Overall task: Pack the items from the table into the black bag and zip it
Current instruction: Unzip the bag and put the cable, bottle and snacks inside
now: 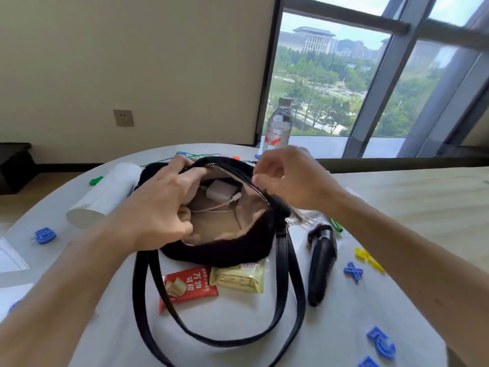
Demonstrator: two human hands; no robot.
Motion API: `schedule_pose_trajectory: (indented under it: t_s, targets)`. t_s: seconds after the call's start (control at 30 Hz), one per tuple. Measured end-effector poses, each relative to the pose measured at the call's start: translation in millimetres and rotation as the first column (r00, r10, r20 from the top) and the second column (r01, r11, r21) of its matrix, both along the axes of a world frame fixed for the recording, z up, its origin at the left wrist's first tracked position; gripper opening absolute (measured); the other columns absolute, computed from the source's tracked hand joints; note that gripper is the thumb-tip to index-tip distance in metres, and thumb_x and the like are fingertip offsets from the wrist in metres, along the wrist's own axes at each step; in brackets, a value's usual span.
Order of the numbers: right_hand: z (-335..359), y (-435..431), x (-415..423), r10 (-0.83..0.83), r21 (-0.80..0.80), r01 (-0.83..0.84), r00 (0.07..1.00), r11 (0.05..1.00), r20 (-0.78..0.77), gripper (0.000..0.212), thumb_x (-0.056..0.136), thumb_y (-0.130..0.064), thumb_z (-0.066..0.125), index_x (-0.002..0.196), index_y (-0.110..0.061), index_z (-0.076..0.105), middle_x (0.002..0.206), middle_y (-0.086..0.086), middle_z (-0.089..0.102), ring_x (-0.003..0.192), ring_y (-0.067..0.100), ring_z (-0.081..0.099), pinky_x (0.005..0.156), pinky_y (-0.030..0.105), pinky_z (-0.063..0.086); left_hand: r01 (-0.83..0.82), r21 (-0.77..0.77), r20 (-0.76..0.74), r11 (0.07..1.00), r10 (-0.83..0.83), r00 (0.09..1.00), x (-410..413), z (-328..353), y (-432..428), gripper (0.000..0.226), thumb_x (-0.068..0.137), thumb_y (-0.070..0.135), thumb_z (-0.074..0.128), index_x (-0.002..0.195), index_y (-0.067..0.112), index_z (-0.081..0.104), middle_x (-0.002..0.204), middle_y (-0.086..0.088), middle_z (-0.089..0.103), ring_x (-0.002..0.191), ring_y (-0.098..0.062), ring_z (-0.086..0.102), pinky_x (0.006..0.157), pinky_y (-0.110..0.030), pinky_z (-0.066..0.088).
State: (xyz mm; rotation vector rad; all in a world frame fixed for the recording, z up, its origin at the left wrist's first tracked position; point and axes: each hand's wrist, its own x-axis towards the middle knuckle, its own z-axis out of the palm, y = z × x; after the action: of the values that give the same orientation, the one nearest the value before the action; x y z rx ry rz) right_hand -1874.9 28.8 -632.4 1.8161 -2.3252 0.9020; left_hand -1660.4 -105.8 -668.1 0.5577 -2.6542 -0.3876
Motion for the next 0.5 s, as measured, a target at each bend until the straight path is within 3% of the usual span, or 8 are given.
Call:
schedule_pose_trajectory:
  t_s: [0.07, 0.17, 0.27, 0.37, 0.5]
  targets:
    - [7.5, -3.0, -40.1, -0.19, -0.008, 0.19, 0.982, 0.982, -0.006, 0.013, 0.082, -0.032, 0.072, 0.076, -0.022, 0.068, 0.076, -0.009, 0.068, 0.076, 0.015, 0.066, 0.075, 0.035, 0.056, 0.0, 0.013, -0.009, 1.0, 0.001, 1.0, -0.7, 0.2, 0.5, 0.078, 0.07, 0.007, 0.066, 0.143, 0.023, 0.045, 0.127, 0.011, 0.035, 0.108, -0.009, 0.045, 0.085, -0.019, 0.039]
    - [-11.4, -13.2, -91.8, -0.397, 0.292, 0.398, 0.915, 0.87, -0.063, 0.026, 0.084, -0.04, 0.075, 0.086, -0.015, 0.067, 0.093, 0.007, 0.068, 0.083, 0.024, 0.064, 0.082, 0.036, 0.055, 0.007, 0.035, -0.036, 0.999, -0.006, 0.999, -1.0, 0.3, 1.9, 0.072, 0.07, 0.005, 0.067, 0.137, 0.027, 0.051, 0.122, 0.015, 0.037, 0.105, -0.009, 0.048, 0.082, -0.017, 0.038]
    - [-52.9, -21.2, -112.5, -0.4, 0.523, 0.472, 0.881, 0.71, -0.252, 0.047, 0.084, -0.056, 0.071, 0.079, -0.013, 0.053, 0.091, 0.004, 0.059, 0.075, 0.022, 0.054, 0.071, 0.032, 0.047, 0.012, 0.049, -0.061, 0.999, -0.009, 0.998, 0.7, -0.2, 3.1, 0.068, 0.069, 0.004, 0.067, 0.131, 0.03, 0.054, 0.119, 0.016, 0.037, 0.102, -0.01, 0.05, 0.081, -0.02, 0.041]
    - [-80.1, -25.4, -117.9, -0.387, 0.535, 0.522, 0.853, 0.664, -0.35, 0.051, 0.082, -0.065, 0.065, 0.094, -0.018, 0.051, 0.104, 0.004, 0.06, 0.09, 0.026, 0.055, 0.073, 0.033, 0.044, 0.015, 0.048, -0.092, 0.999, -0.011, 0.996, 4.0, 0.0, 3.3, 0.066, 0.069, 0.004, 0.068, 0.127, 0.033, 0.056, 0.119, 0.016, 0.04, 0.102, -0.014, 0.053, 0.083, -0.026, 0.046]
    - [-89.5, -30.7, -115.8, -0.442, 0.518, 0.559, 0.829, 0.647, -0.343, 0.057, 0.077, -0.067, 0.068, 0.106, -0.019, 0.054, 0.116, 0.005, 0.06, 0.1, 0.027, 0.057, 0.071, 0.032, 0.04, 0.017, 0.044, -0.125, 0.999, -0.011, 0.992, 10.6, 3.2, 2.9, 0.063, 0.073, 0.006, 0.07, 0.129, 0.031, 0.058, 0.122, 0.017, 0.047, 0.108, -0.015, 0.054, 0.09, -0.028, 0.045]
